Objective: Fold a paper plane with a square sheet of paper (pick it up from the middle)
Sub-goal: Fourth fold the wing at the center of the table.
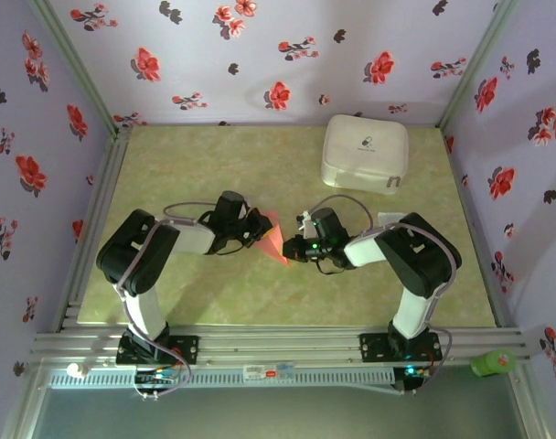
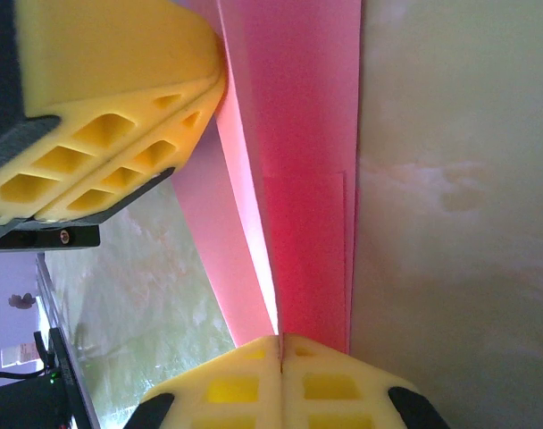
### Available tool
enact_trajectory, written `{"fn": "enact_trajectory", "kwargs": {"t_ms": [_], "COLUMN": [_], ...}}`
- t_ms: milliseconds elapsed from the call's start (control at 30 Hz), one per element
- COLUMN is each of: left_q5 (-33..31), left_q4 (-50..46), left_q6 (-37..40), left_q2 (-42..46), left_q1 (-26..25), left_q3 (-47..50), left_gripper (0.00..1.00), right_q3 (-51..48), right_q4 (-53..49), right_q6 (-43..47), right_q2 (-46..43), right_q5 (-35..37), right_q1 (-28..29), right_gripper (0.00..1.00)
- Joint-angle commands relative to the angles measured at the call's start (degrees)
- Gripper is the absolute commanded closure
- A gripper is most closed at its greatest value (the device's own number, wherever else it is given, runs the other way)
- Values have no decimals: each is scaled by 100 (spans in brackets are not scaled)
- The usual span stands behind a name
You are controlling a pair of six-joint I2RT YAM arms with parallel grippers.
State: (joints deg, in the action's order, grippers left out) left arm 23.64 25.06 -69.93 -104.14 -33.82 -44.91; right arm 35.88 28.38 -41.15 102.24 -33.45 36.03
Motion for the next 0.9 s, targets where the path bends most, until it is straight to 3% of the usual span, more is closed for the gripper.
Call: {"fn": "enact_trajectory", "kwargs": {"t_ms": [0, 867], "left_q5": [88, -34], "left_q4": [-35, -377], "left_q6": [120, 241], "left_q2": [-133, -352], "left_q1": [-37, -37], "left_q3": [-160, -361], "left_gripper": [94, 94], "right_q3": [18, 192], "right_q4": [-340, -734], "right_q6": [14, 46], "right_q2": [148, 237], "right_q5": [32, -3], "right_q1": [-52, -52], "right_gripper": [97, 98]}}
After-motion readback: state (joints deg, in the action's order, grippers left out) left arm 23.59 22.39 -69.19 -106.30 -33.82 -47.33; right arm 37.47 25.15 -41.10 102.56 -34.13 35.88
